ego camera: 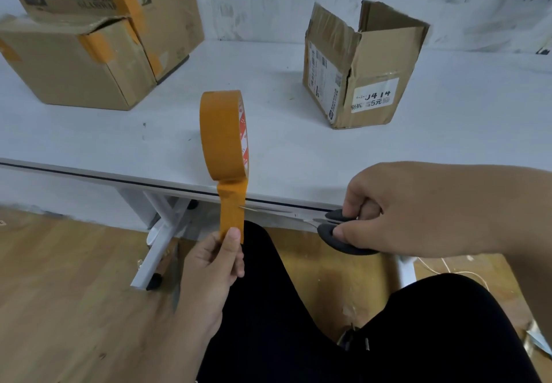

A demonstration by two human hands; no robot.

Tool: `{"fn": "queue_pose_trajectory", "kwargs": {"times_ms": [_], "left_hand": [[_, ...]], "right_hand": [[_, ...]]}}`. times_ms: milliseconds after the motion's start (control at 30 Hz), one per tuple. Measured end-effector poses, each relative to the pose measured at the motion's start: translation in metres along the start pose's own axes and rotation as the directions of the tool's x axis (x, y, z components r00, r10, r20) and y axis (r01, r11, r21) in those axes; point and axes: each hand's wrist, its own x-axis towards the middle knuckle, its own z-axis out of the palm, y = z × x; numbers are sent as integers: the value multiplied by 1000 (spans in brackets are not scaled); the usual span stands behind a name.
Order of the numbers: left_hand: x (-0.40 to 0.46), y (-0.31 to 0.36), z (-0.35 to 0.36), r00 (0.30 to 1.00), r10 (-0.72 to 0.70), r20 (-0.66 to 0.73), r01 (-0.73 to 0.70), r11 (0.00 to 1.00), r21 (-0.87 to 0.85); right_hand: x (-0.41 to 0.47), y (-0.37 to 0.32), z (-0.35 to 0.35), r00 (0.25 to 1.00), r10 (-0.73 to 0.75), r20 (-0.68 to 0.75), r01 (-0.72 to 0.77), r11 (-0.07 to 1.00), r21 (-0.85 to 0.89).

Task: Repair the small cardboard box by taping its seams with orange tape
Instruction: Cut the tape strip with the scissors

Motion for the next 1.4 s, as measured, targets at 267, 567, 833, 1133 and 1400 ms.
{"fn": "queue_pose_trajectory", "kwargs": {"times_ms": [267,567,833,1133,1400], "left_hand": [[1,-2,0,1000,26,-3,-26,1000,-9],[0,-3,-3,1000,11,20,-10,997,-71],[5,19,5,998,-69,0,69,994,-88],[1,10,9,993,-114,-8,112,989,-98],[1,6,16,995,-52,-90,46,997,-66]], "right_hand": [[5,-9,2,1000,-4,-1,4,1000,6],[8,-15,1,999,-18,-31,18,1000,7],[9,-16,-2,998,-9,-66,9,1000,-5],[8,-16,2,999,-4,-32,5,1000,9],[8,-16,7,1000,-2,-11,2,1000,6]]}}
